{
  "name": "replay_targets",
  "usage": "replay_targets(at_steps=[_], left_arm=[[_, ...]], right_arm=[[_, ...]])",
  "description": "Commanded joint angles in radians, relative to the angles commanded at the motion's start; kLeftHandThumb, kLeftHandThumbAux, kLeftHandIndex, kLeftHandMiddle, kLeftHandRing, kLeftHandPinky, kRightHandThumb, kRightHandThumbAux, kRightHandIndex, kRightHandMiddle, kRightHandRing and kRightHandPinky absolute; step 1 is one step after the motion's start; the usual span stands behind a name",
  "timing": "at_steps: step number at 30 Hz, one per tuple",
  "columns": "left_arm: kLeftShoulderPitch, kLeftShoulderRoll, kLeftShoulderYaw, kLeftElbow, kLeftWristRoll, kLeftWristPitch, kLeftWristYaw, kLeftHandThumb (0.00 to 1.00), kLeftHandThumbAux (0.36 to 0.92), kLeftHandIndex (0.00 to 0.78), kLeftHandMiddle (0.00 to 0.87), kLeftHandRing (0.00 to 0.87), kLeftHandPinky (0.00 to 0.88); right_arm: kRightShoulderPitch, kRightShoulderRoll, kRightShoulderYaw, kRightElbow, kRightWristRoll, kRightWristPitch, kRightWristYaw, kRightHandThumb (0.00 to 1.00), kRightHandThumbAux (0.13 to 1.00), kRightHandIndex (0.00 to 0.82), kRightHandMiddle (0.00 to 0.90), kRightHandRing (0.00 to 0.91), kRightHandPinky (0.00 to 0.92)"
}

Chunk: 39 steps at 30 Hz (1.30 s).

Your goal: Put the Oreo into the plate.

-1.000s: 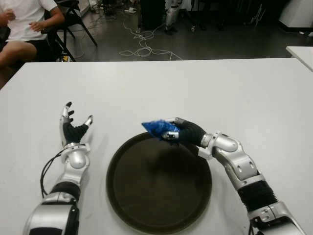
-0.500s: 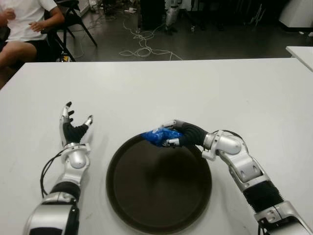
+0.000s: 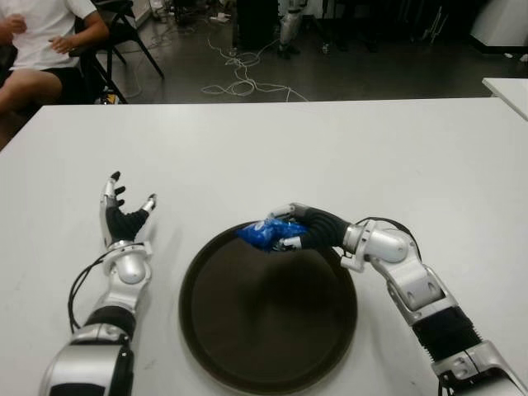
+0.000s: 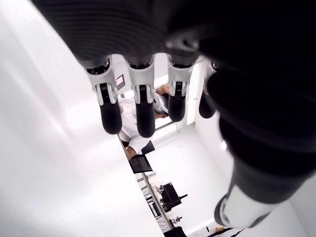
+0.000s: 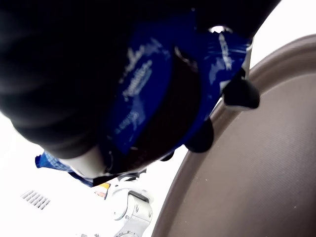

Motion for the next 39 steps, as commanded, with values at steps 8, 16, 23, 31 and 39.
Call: replay_targets(at_steps=[8,16,23,31,39], left_arm=[[0.001,0.0,0.0,-0.002,0.0,0.0,-0.001,0.25,0.791,0.107,0.111,0.124,0.159],[-0.001,-0.001,0.001,0.0,-0.001,0.0,0.003,0.279,0.8,0.116,0.121,0.146,0.199],[0.0,-0.003,0.005,-0.001,-0.008,0.002,-0.007,0.268,0.792,0.109,0.116,0.143,0.198],[-0.002,-0.003,0.005,-0.002,-0.008,0.013,-0.009,0.285,0.79,0.118,0.113,0.135,0.183],[-0.003,-0.004,0.005,-0.003,-0.007,0.018,-0.004,0.276,0.792,0.117,0.116,0.134,0.171]], right_arm=[[-0.001,-0.001,0.002,0.007,-0.012,-0.006,-0.003,0.684,0.732,0.437,0.818,0.836,0.826],[0.0,0.019,-0.007,0.041,-0.016,-0.067,-0.035,0.678,0.733,0.43,0.681,0.71,0.694],[-0.008,0.04,-0.019,0.09,0.014,-0.133,-0.035,0.059,0.753,0.229,0.324,0.36,0.342],[-0.043,0.05,-0.022,0.193,0.076,-0.206,0.061,0.002,0.66,0.073,0.088,0.087,0.071],[-0.075,0.073,-0.035,0.301,0.104,-0.275,0.122,0.0,0.619,0.044,0.031,0.007,0.004]])
